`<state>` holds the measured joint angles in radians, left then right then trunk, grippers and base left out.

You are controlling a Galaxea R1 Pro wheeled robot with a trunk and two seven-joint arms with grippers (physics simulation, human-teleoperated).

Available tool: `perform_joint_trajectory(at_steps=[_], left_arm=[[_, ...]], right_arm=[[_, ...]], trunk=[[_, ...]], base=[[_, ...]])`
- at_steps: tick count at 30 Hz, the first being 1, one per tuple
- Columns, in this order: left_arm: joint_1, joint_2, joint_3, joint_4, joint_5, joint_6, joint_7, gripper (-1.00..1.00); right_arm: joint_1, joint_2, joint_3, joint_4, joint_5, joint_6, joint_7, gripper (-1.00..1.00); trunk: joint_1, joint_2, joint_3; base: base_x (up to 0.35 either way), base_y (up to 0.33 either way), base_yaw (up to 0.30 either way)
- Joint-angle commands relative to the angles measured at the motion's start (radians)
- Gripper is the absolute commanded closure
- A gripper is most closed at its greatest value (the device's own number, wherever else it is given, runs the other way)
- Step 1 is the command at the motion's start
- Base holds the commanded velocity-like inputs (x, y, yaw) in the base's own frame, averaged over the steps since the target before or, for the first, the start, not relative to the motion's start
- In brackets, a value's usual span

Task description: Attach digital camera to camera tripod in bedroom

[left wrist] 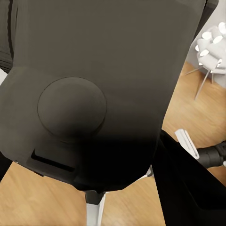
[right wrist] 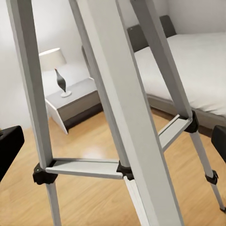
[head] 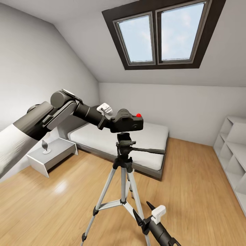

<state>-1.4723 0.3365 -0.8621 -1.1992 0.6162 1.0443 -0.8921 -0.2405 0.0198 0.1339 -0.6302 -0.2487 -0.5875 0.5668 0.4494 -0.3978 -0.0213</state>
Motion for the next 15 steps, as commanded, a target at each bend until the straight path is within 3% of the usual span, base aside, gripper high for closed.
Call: perform_joint_trajectory(at_steps=[1,15], left_arm=[[-0.002,0.001,-0.002,0.000,0.000,0.003,-0.004,1.00],[-0.001,0.001,-0.002,0.000,-0.001,0.003,-0.004,1.00]], right_arm=[[-0.002,0.000,0.002,0.001,-0.011,0.000,0.007,-1.00],[-0.028,0.001,0.003,0.001,-0.009,0.025,0.003,-1.00]], trunk=[[0.001,-0.002,-0.002],[0.001,-0.002,-0.002]], base=[[0.000,0.000,0.000],[0.000,0.000,0.000]])
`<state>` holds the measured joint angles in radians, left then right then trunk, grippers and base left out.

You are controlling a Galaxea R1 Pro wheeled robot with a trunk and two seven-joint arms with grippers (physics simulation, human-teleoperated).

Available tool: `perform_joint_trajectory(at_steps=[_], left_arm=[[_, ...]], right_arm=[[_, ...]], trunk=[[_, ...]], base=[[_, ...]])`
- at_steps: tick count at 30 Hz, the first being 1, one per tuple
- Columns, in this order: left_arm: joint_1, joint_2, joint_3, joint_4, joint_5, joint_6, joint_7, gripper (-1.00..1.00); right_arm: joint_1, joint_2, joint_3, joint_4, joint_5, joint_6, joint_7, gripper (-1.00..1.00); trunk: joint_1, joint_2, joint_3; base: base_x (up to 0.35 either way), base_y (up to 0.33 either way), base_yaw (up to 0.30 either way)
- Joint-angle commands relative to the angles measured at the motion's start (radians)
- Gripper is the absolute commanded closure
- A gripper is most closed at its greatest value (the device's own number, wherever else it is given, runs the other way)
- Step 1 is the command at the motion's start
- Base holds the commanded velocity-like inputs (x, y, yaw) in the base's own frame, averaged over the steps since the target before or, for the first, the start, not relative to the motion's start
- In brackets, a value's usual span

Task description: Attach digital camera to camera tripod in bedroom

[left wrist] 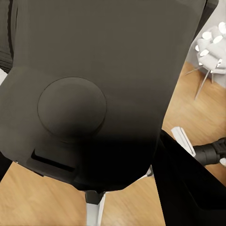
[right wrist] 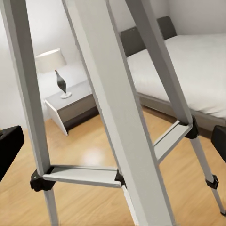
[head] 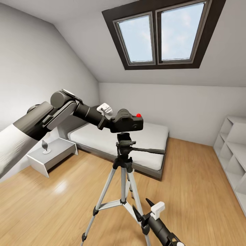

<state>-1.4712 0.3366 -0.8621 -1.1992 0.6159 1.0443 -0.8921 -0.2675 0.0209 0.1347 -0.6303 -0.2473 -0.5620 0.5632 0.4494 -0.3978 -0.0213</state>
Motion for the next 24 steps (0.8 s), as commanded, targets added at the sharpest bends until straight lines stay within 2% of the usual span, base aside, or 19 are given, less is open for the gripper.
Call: perform_joint_trajectory(at_steps=[1,9,17,24], left_arm=[[-0.002,0.001,-0.002,0.000,0.000,0.003,-0.004,1.00],[-0.003,0.000,-0.002,0.000,0.000,0.003,-0.004,1.00],[-0.002,0.001,-0.002,0.000,0.000,0.003,-0.004,1.00],[-0.002,0.000,-0.002,0.000,0.000,0.003,-0.004,1.00]], right_arm=[[-0.008,0.000,0.002,0.001,-0.008,0.009,0.001,-1.00],[-0.044,0.002,0.003,0.003,0.028,0.072,-0.062,-1.00],[-0.071,0.009,0.005,0.004,0.097,0.106,-0.089,-1.00],[-0.095,0.021,0.005,0.005,0.156,0.122,-0.154,-1.00]], trunk=[[0.001,-0.002,-0.002],[0.001,-0.002,-0.002],[0.001,-0.002,-0.002],[0.001,-0.002,-0.002]], base=[[0.000,0.000,0.000],[0.000,0.000,0.000],[0.000,0.000,0.000],[0.000,0.000,0.000]])
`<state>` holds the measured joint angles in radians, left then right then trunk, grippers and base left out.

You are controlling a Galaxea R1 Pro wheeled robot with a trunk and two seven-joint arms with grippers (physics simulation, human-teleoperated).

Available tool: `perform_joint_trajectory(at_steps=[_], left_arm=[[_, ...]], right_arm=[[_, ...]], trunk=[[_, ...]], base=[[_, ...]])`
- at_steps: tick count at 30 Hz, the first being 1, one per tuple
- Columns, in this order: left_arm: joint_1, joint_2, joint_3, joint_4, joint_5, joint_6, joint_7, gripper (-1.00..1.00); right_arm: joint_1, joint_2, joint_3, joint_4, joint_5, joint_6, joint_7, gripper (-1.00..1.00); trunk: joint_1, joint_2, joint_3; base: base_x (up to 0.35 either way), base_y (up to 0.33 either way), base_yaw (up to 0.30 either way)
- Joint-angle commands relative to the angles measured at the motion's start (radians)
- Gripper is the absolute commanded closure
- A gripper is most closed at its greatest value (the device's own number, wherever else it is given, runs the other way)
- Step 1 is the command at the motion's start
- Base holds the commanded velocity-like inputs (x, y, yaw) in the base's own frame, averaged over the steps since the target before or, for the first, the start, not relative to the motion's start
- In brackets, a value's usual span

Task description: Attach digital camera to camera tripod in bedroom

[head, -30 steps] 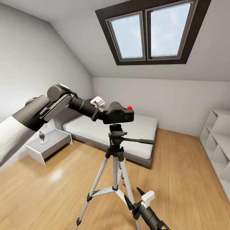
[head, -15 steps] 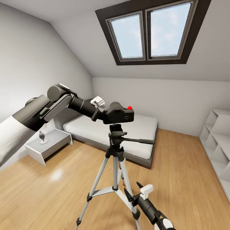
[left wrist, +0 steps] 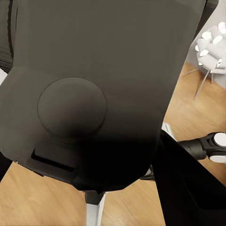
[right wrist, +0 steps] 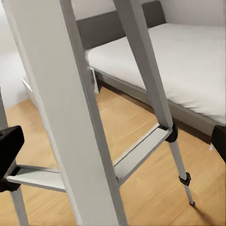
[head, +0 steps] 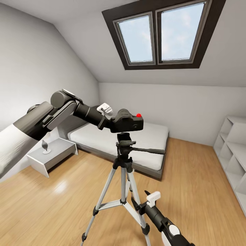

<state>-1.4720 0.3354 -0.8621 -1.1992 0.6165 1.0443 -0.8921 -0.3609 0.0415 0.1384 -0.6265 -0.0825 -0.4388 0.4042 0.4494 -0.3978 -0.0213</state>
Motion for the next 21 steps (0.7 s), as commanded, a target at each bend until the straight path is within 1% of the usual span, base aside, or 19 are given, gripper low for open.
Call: perform_joint_trajectory(at_steps=[1,4,9,21], left_arm=[[-0.002,0.001,-0.002,0.000,0.000,0.003,-0.004,1.00],[-0.002,0.001,-0.002,0.000,-0.001,0.003,-0.004,1.00],[-0.002,0.001,-0.002,-0.001,-0.001,0.003,-0.004,1.00],[-0.002,-0.003,-0.002,-0.002,0.000,0.003,-0.004,1.00]], right_arm=[[-0.004,0.001,0.001,0.001,-0.003,-0.001,0.000,-1.00],[-0.013,0.003,0.001,0.004,0.011,0.002,-0.015,-1.00],[-0.022,0.006,0.004,0.007,0.022,0.010,-0.023,-1.00],[-0.034,0.012,0.011,0.008,0.026,0.038,-0.025,-1.00]], trunk=[[0.001,-0.002,-0.002],[0.001,-0.002,-0.002],[0.001,-0.002,-0.002],[0.001,-0.002,-0.002]], base=[[0.000,0.000,0.000],[0.000,0.000,0.000],[0.000,0.000,0.000],[0.000,0.000,0.000]])
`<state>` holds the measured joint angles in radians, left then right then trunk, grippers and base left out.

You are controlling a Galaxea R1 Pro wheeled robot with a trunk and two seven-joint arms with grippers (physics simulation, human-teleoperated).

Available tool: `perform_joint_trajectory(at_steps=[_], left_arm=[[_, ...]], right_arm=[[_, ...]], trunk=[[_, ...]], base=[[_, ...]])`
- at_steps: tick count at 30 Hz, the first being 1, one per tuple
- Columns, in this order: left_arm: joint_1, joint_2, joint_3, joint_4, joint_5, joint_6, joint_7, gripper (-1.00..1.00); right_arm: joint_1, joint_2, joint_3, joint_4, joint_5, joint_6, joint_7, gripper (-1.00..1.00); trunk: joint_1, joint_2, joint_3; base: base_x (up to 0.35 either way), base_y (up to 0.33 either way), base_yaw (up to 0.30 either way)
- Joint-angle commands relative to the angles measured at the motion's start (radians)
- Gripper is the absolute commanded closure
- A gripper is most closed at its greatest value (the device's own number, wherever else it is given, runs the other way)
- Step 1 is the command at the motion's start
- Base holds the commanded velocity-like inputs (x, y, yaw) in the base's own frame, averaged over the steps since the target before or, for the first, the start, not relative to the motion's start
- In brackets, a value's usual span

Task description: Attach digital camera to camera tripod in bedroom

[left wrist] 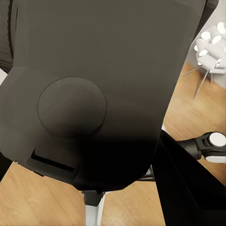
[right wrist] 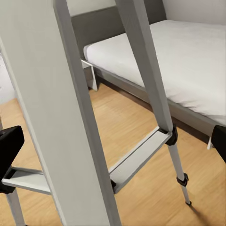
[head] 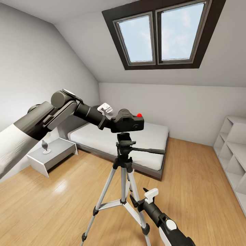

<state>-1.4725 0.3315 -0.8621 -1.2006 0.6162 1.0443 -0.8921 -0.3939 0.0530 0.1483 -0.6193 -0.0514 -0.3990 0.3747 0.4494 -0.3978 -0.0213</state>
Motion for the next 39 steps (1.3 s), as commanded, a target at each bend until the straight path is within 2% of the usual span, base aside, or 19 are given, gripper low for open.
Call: perform_joint_trajectory(at_steps=[1,3,5,10,11,19,29,39], left_arm=[[-0.001,0.001,-0.002,0.000,-0.001,0.003,-0.004,1.00],[-0.001,0.001,-0.002,0.000,-0.001,0.003,-0.004,1.00],[-0.002,0.002,-0.002,0.000,-0.001,0.003,-0.004,1.00],[-0.002,0.003,-0.002,-0.001,-0.001,0.003,-0.004,1.00],[-0.002,0.003,-0.002,-0.001,0.000,0.003,-0.004,1.00],[-0.002,0.004,-0.002,-0.001,-0.001,0.003,-0.004,1.00],[-0.002,0.006,-0.003,-0.001,-0.001,0.003,-0.004,1.00],[-0.002,0.015,-0.003,-0.001,-0.001,0.003,-0.004,1.00]], right_arm=[[-0.003,0.001,0.002,0.001,-0.005,-0.002,0.004,-1.00],[-0.003,0.002,0.004,0.001,-0.005,-0.001,0.004,-1.00],[-0.004,0.006,0.039,0.002,-0.005,-0.001,0.004,-1.00],[-0.005,0.009,0.077,0.004,-0.005,-0.001,0.004,-1.00],[-0.005,0.009,0.081,0.004,-0.005,-0.001,0.004,1.00],[-0.005,0.010,0.096,0.004,-0.005,-0.002,0.001,1.00],[-0.005,0.010,0.098,0.004,-0.005,-0.003,-0.080,1.00],[-0.005,0.010,0.099,0.004,-0.005,-0.009,-0.120,1.00]], trunk=[[0.001,-0.002,-0.002],[0.001,-0.002,-0.002],[0.001,-0.002,-0.002],[0.001,-0.002,-0.002],[0.001,-0.002,-0.002],[0.001,-0.002,-0.002],[0.001,-0.002,-0.002],[0.001,-0.002,-0.002]], base=[[0.000,0.000,0.000],[0.000,0.000,0.000],[0.000,0.000,0.000],[0.000,0.000,0.000],[0.000,0.000,0.000],[0.000,0.000,0.000],[0.000,0.000,0.000],[0.000,0.000,0.000]])
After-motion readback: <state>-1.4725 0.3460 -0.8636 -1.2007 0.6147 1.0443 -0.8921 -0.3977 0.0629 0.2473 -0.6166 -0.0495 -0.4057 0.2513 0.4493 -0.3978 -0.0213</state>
